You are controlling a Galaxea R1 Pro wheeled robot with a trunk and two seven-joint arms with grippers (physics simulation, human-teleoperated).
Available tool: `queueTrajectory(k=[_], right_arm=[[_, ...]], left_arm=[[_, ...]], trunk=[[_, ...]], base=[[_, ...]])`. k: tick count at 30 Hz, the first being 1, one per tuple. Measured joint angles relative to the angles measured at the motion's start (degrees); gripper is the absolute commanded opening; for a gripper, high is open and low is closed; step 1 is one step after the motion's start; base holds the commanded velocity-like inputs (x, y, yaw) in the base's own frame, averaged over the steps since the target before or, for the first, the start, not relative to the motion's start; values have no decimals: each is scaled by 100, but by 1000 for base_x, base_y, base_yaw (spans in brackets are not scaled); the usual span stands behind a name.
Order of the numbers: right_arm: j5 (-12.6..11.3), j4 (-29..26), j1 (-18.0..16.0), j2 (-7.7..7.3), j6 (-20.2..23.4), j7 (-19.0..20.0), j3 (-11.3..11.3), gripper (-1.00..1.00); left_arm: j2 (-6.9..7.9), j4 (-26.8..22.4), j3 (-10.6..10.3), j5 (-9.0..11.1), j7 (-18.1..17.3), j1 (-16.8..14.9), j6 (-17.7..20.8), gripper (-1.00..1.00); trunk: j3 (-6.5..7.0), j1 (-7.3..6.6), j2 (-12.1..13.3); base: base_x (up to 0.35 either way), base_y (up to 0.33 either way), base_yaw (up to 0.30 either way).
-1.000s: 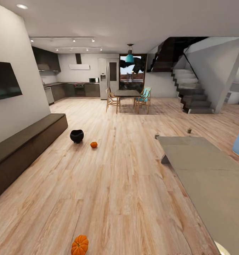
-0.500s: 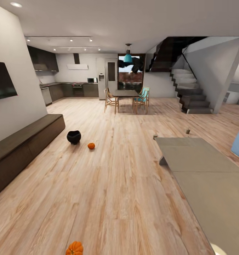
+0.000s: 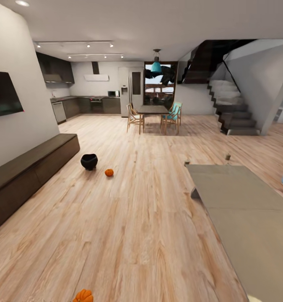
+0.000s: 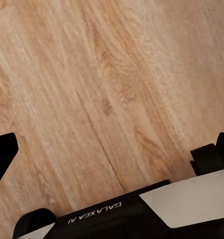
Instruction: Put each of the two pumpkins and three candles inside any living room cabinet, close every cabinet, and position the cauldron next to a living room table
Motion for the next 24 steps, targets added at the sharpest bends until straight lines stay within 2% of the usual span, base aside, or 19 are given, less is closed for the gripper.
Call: queueTrajectory(k=[6,14,24], right_arm=[[-15,24,1,6,2,9,3,100],[-8,159,1,9,-9,18,2,100],[23,167,9,111,-18,19,2,100]], left_arm=[[8,-1,6,1,1,0,-6,100],[8,0,3,1,1,0,-8,100],[8,0,7,1,1,-1,-8,100]], trunk=[[-45,-1,0],[-79,-1,0],[-81,-1,0]], base=[[141,-35,110],[181,-75,9],[155,-56,0]])
